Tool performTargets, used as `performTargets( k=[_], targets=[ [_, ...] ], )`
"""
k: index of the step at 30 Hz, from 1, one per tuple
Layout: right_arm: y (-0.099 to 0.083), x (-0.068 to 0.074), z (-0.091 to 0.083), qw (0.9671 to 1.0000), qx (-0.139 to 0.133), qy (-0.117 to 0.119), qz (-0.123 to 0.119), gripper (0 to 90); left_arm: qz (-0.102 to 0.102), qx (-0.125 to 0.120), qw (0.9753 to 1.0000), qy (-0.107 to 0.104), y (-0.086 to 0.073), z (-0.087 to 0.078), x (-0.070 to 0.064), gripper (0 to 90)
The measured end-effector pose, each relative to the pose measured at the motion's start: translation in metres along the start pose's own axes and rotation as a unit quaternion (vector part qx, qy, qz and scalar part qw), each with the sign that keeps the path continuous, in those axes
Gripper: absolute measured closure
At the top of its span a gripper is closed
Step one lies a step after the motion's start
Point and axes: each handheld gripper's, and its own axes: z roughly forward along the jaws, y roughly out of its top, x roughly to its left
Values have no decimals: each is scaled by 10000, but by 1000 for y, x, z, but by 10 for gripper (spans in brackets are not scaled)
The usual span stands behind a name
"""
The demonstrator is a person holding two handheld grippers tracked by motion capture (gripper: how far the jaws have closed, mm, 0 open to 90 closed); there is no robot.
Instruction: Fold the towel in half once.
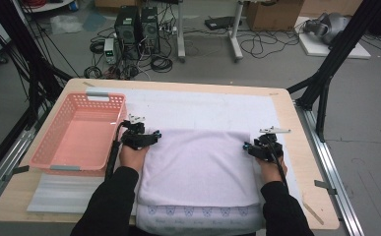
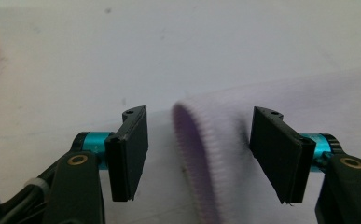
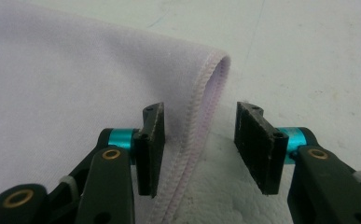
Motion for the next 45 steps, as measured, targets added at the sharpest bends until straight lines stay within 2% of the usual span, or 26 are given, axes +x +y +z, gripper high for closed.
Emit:
performTargets(
  k=[2, 4, 6, 7, 8, 9, 11, 13, 15, 20, 21, 23, 26, 30, 31, 33, 35, 39, 40, 42, 45],
  targets=[
    [0, 0, 0, 10000, 8, 33, -2, 544, -5, -12, 10000, -12, 0, 1, 0, 389],
    [-1, -1, 0, 9999, 13, 143, 5, 642, 105, 0, 9999, -48, -1, 0, -2, 424],
    [-1, -2, 0, 9996, 16, 298, 25, 721, 386, 41, 9992, -126, -2, -1, -6, 555],
    [-1, -3, 0, 9992, 21, 388, 38, 801, 481, 45, 9987, -159, -2, -1, -8, 628],
    [-1, -3, 0, 9986, 43, 521, 72, 833, 506, 55, 9983, -293, -3, -1, -8, 698],
    [-1, -1, 0, 9988, 53, 482, 44, 843, 488, 76, 9981, -364, -3, -1, -10, 804],
    [-1, -1, -1, 9988, 58, 485, 39, 857, 368, 78, 9987, -354, -3, -1, -10, 842],
    [-1, -2, -1, 9987, 39, 506, 90, 862, 120, 87, 9991, -389, -2, -1, -7, 850],
    [-1, -2, -2, 9993, -13, 382, -23, 865, 36, 14, 9995, -323, -1, -2, -5, 853],
    [1, -4, -3, 9995, -192, 221, -134, 866, -189, -438, 9980, -403, 4, -4, -3, 854],
    [2, -4, -3, 9994, -208, 188, -189, 867, -177, -509, 9976, -429, 5, -4, -3, 854],
    [6, -6, -1, 9993, -267, 181, -184, 866, -35, -423, 9982, -422, 8, -2, -2, 854],
    [12, -8, 1, 9992, -311, 110, -245, 866, 71, -493, 9980, -397, 18, -1, -3, 853],
    [24, -12, 2, 9985, -498, 68, -238, 866, 4, -534, 9981, -321, 31, 7, -1, 853],
    [28, -13, 3, 9982, -536, 50, -247, 866, -51, -637, 9974, -318, 33, 8, 0, 852],
    [35, -15, 6, 9979, -569, -5, -294, 866, -134, -561, 9979, -295, 38, 14, 3, 853],
    [42, -17, 10, 9979, -574, -38, -284, 865, -165, -618, 9975, -284, 44, 18, 3, 853],
    [55, -23, 18, 9976, -618, -147, -256, 865, -82, -736, 9968, -309, 63, 23, 3, 853],
    [57, -24, 21, 9976, -617, -162, -267, 865, -128, -723, 9968, -321, 69, 25, 4, 853],
    [61, -26, 24, 9973, -656, -205, -247, 865, -58, -669, 9973, -305, 75, 28, 5, 852],
    [66, -28, 30, 9970, -698, -270, -198, 864, -91, -729, 9969, -279, 80, 34, 5, 852]
  ],
)
